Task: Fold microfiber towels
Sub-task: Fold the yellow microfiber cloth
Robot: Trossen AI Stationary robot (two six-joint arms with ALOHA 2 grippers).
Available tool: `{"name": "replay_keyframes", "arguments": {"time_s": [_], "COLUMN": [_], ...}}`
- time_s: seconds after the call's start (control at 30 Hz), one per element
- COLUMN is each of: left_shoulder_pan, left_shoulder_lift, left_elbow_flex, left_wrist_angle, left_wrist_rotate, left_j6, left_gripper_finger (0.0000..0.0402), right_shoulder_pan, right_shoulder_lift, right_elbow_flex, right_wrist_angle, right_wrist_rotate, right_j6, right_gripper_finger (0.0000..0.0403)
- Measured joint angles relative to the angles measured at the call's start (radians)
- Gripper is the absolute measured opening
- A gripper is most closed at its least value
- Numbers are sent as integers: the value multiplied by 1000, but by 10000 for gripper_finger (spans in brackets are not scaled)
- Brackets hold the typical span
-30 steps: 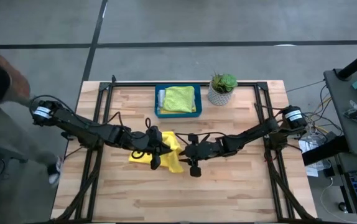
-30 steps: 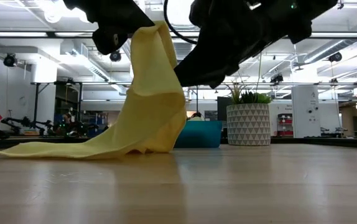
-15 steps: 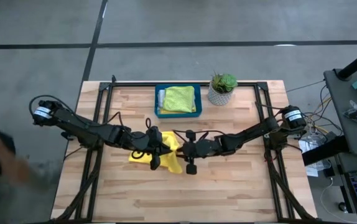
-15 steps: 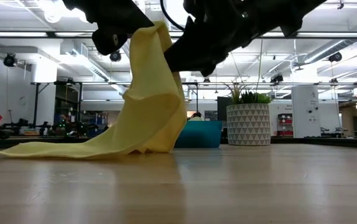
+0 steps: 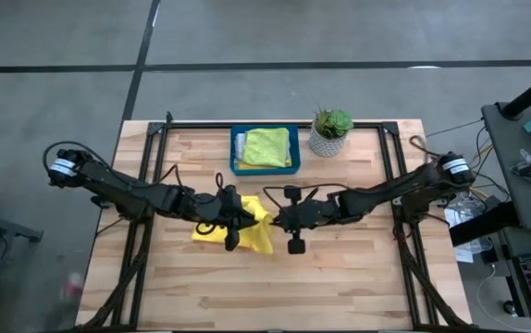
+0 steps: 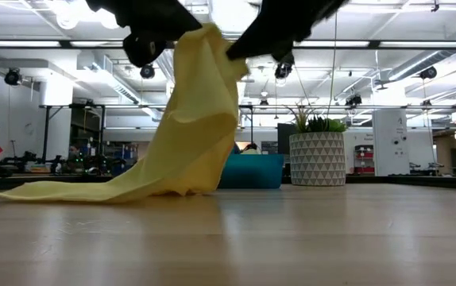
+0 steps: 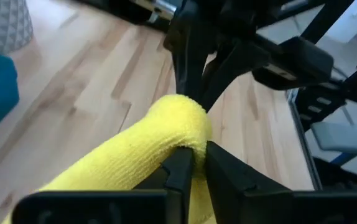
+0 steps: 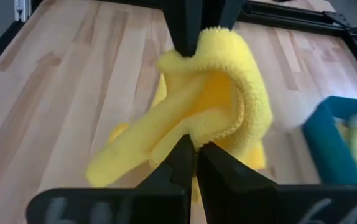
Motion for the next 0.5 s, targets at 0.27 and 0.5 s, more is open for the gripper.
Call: {"name": "replay_keyframes", "arguments": {"time_s": [0.27,0.5], "left_shoulder_pan": [23,55], "left_shoulder_lift": [0,-2], "left_elbow_flex": [0,5], "left_wrist_angle": [85,98], "left_wrist_rotate": [0,0], "left_j6": [58,59], "left_gripper_finger": [85,115], "right_shoulder_pan": [0,0], "right_shoulder_lift": [-36,-33], "right_elbow_flex": [221,449], "right_wrist_angle": [-386,-697], "right_wrist_rotate": [0,0], "right_j6": [-64,-65], "right_gripper_finger": [8,8]}}
